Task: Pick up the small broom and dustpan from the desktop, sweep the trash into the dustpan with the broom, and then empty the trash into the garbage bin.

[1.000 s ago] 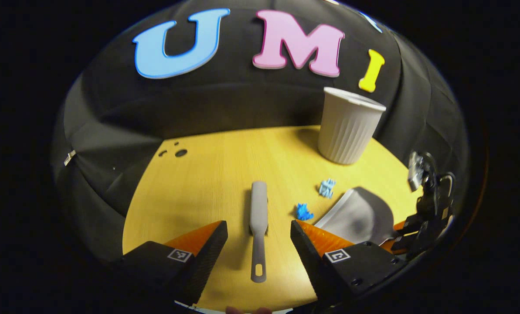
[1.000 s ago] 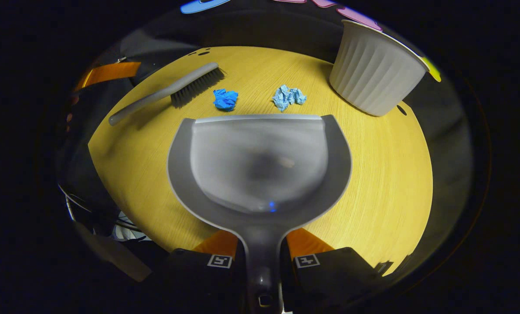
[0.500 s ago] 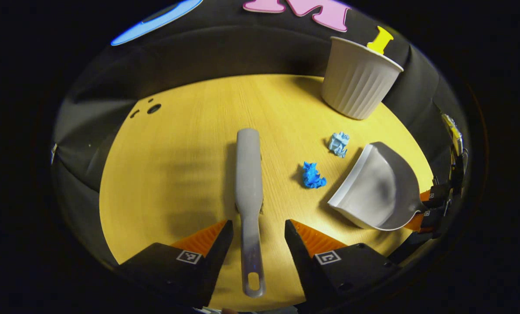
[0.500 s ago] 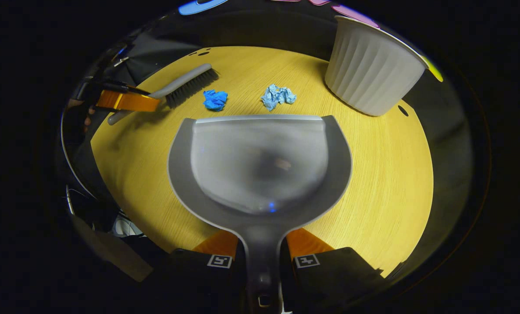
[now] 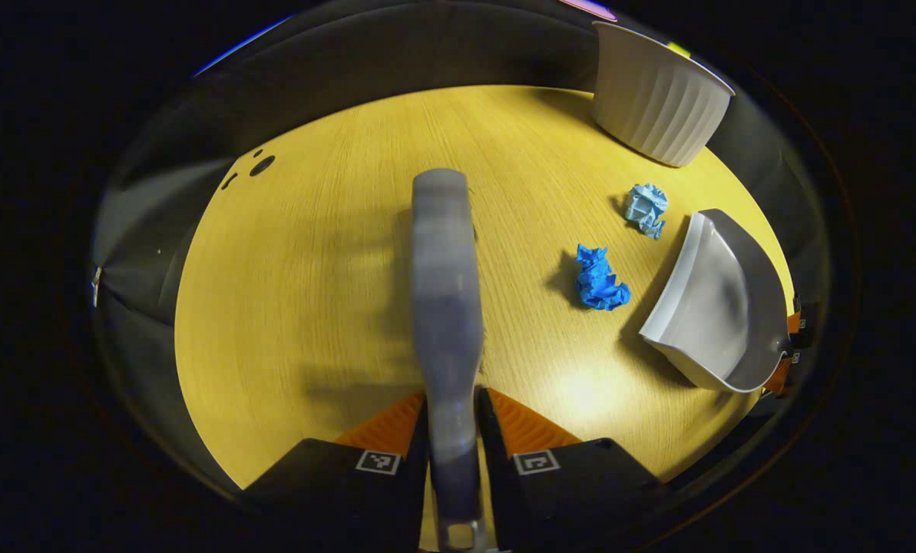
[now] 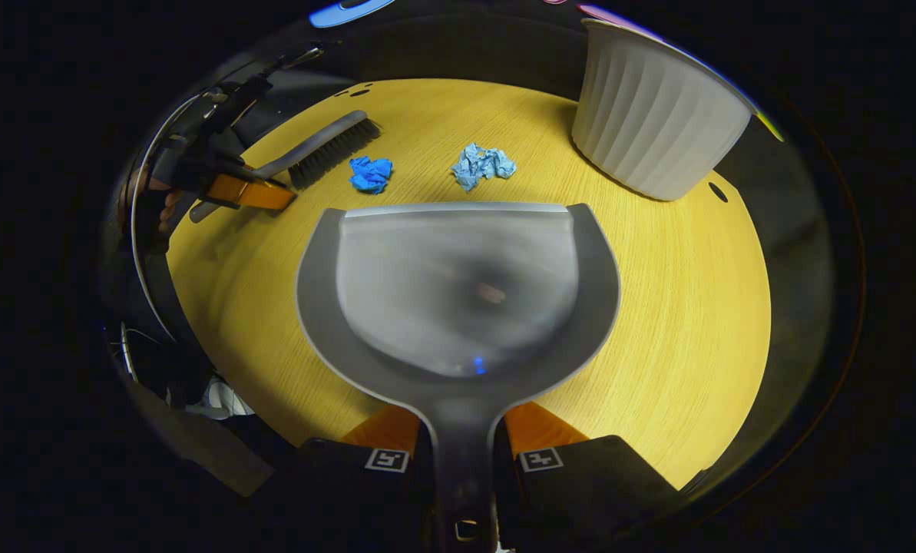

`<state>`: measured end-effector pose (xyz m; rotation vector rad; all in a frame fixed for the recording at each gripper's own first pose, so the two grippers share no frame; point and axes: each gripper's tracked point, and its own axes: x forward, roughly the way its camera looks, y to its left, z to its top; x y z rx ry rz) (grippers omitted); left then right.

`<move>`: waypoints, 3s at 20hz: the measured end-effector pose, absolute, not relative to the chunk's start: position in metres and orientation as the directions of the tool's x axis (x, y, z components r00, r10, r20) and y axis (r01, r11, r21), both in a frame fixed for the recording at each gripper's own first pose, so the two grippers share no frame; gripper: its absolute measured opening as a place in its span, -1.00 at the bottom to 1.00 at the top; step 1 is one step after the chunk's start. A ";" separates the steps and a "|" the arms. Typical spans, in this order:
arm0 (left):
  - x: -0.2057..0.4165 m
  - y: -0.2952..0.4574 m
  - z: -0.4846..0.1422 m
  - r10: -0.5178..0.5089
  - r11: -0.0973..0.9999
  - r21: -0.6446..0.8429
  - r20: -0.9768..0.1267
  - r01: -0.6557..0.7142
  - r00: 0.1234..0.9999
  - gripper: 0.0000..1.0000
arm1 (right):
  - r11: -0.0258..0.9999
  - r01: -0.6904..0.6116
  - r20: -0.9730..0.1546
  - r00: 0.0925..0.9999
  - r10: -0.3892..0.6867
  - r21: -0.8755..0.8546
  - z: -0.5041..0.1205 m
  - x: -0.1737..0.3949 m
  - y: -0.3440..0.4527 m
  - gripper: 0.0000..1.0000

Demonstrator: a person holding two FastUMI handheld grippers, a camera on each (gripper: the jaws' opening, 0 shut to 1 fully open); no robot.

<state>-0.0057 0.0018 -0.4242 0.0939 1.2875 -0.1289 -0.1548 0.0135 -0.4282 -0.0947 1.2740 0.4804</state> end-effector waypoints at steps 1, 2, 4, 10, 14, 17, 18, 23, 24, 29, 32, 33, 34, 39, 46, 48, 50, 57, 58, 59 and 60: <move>-0.006 0.001 -0.427 -0.047 0.988 -0.005 -0.963 0.157 0.265 -0.29 | 0.894 -0.403 -0.933 0.204 0.297 0.196 -0.428 -0.155 0.013 -0.26; -0.006 0.001 -0.424 -0.052 0.986 -0.008 -0.965 0.169 0.257 -0.31 | 0.889 -0.411 -0.933 0.196 0.302 0.201 -0.429 -0.155 0.013 -0.26; -0.004 0.000 -0.423 -0.056 0.982 -0.008 -0.968 0.191 0.245 -0.36 | 0.881 -0.425 -0.933 0.185 0.310 0.209 -0.431 -0.154 0.013 -0.26; 0.026 -0.012 -0.421 -0.062 0.956 0.013 -0.967 0.292 0.247 -0.51 | 0.844 -0.493 -0.932 0.158 0.326 0.212 -0.434 -0.149 0.012 -0.26; 0.052 -0.036 -0.421 -0.078 0.925 0.024 -0.965 0.379 0.252 -0.44 | 0.835 -0.508 -0.930 0.159 0.330 0.210 -0.435 -0.141 0.012 -0.26; 0.065 -0.059 -0.423 -0.114 0.894 0.009 -0.963 0.448 0.246 -0.44 | 0.829 -0.519 -0.929 0.157 0.334 0.210 -0.437 -0.138 0.009 -0.26; 0.066 -0.068 -0.423 -0.128 0.878 0.002 -0.963 0.478 0.239 -0.45 | 0.826 -0.523 -0.930 0.157 0.333 0.208 -0.438 -0.137 0.009 -0.26; 0.052 -0.120 -0.413 -0.229 0.804 -0.085 -0.957 0.588 0.175 -0.45 | 0.821 -0.534 -0.930 0.157 0.331 0.202 -0.437 -0.136 0.008 -0.26; 0.047 -0.126 -0.410 -0.247 0.788 -0.101 -0.955 0.607 0.162 -0.44 | 0.819 -0.537 -0.931 0.155 0.332 0.203 -0.436 -0.136 0.010 -0.26; 0.022 -0.157 -0.394 -0.314 0.739 -0.172 -0.943 0.651 0.107 -0.39 | 0.822 -0.532 -0.927 0.167 0.336 0.202 -0.436 -0.137 0.010 -0.26; 0.019 -0.159 -0.385 -0.333 0.757 -0.197 -0.937 0.623 0.109 -0.45 | 0.834 -0.514 -0.923 0.185 0.338 0.202 -0.435 -0.136 0.009 -0.26; 0.019 -0.154 -0.380 -0.331 0.770 -0.195 -0.936 0.608 0.119 -0.39 | 0.841 -0.501 -0.920 0.194 0.340 0.205 -0.435 -0.136 0.009 -0.26; 0.016 -0.149 -0.376 -0.328 0.783 -0.191 -0.935 0.592 0.132 -0.45 | 0.850 -0.484 -0.916 0.208 0.342 0.208 -0.435 -0.135 0.009 -0.26; 0.021 -0.122 -0.363 -0.322 0.844 -0.182 -0.925 0.504 0.204 -0.45 | 0.885 -0.439 -0.922 0.257 0.291 0.157 -0.418 -0.142 0.000 -0.26; 0.018 -0.083 -0.364 -0.307 0.889 -0.181 -0.918 0.421 0.252 -0.45 | 0.956 -0.265 -0.937 0.284 0.201 0.125 -0.382 -0.161 -0.020 -0.27; 0.017 -0.077 -0.364 -0.292 0.894 -0.167 -0.921 0.416 0.259 -0.45 | 0.977 -0.183 -0.937 0.307 0.167 0.114 -0.366 -0.158 -0.030 -0.27; 0.016 -0.074 -0.369 -0.282 0.899 -0.163 -0.926 0.406 0.252 -0.45 | 0.988 -0.118 -0.931 0.338 0.138 0.104 -0.344 -0.151 -0.036 -0.27; 0.017 -0.072 -0.374 -0.288 0.895 -0.172 -0.927 0.412 0.238 -0.45 | 0.992 0.111 -0.943 0.333 0.017 0.057 -0.270 -0.117 -0.096 -0.26; 0.017 -0.071 -0.375 -0.290 0.892 -0.172 -0.927 0.417 0.237 -0.45 | 0.989 0.138 -0.943 0.334 0.009 0.059 -0.260 -0.109 -0.106 -0.27; 0.017 -0.071 -0.376 -0.293 0.889 -0.174 -0.927 0.423 0.236 -0.39 | 0.987 0.155 -0.942 0.335 -0.003 0.052 -0.251 -0.101 -0.120 -0.27; 0.017 -0.072 -0.377 -0.301 0.885 -0.180 -0.925 0.429 0.232 -0.46 | 0.985 0.168 -0.943 0.331 -0.015 0.043 -0.242 -0.093 -0.133 -0.26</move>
